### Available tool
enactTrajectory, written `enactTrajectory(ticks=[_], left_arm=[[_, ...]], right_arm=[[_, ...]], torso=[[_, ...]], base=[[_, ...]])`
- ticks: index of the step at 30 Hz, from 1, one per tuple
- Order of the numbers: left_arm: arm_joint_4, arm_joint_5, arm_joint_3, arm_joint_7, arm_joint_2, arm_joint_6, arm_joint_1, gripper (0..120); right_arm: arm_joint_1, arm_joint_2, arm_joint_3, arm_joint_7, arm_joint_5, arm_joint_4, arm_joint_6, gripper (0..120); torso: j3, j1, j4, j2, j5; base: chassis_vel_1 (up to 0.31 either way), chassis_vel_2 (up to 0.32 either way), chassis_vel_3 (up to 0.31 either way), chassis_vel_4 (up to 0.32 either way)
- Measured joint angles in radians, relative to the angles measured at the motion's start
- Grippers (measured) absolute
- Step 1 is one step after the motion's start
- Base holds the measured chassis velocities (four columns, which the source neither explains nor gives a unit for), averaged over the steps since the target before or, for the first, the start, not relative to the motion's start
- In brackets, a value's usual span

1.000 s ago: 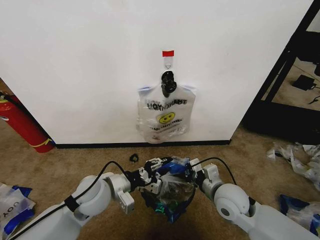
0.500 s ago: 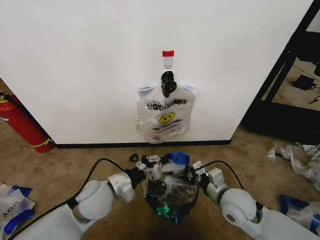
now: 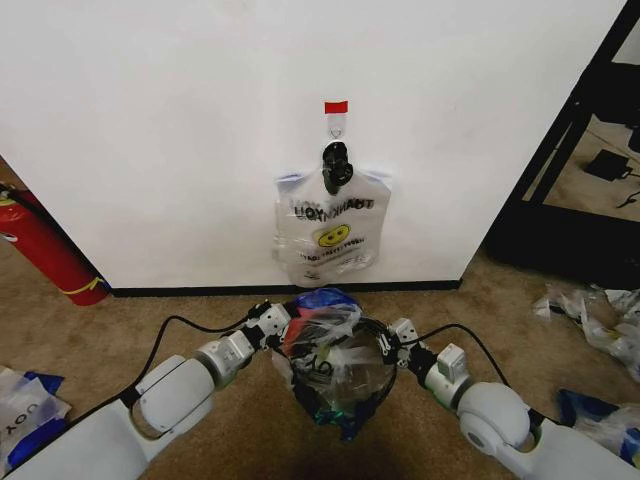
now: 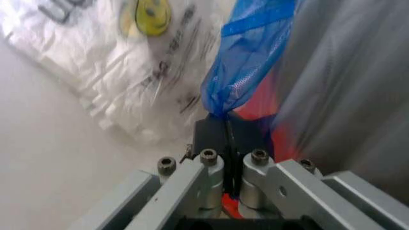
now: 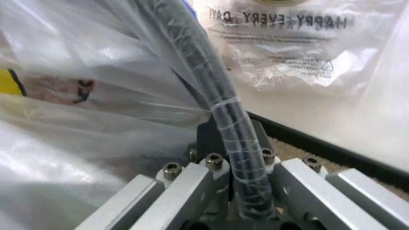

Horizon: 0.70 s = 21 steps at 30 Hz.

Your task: Pick up the garbage bag from the wall and place it over the trash bin.

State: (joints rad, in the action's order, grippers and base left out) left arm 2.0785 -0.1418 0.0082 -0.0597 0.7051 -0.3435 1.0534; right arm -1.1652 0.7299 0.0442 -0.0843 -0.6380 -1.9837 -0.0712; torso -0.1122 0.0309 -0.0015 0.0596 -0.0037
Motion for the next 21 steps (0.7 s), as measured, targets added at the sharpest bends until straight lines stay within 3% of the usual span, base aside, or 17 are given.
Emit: enactTrajectory(ticks=[7, 10, 13, 15, 21], left_arm=[[0.007, 0.002, -0.008, 0.002, 0.000, 0.016, 0.021, 0], [0.015, -0.002, -0.012, 0.004, -0.001, 0.027, 0.030, 7], [0.023, -0.020, -0.050, -0.037, -0.006, 0.074, 0.052, 19], [0.024, -0.056, -0.082, -0.075, -0.007, 0.156, 0.057, 27], [0.024, -0.158, -0.125, -0.085, 0.020, 0.276, 0.064, 48]], right_arm=[[-0.027, 0.013, -0.008, -0.072, -0.109, -0.037, -0.025, 0], [-0.032, 0.021, -0.009, -0.095, -0.139, -0.047, -0.037, 0], [-0.044, 0.037, -0.011, -0.131, -0.169, -0.051, -0.051, 0], [-0.052, 0.055, -0.011, -0.182, -0.197, -0.052, -0.075, 0], [-0.063, 0.110, -0.010, -0.234, -0.231, -0.019, -0.090, 0]], torso=[[0.000, 0.000, 0.0000, 0.000, -0.0001], [0.000, 0.000, -0.0001, 0.000, 0.0000], [0.000, 0.000, 0.0000, 0.000, 0.0000], [0.000, 0.000, 0.0000, 0.000, -0.0001], [0.000, 0.000, -0.0003, 0.000, 0.0000]], base=[[0.000, 0.000, 0.000, 0.000], [0.000, 0.000, 0.000, 0.000], [0.000, 0.000, 0.000, 0.000], [0.000, 0.000, 0.000, 0.000], [0.000, 0.000, 0.000, 0.000]])
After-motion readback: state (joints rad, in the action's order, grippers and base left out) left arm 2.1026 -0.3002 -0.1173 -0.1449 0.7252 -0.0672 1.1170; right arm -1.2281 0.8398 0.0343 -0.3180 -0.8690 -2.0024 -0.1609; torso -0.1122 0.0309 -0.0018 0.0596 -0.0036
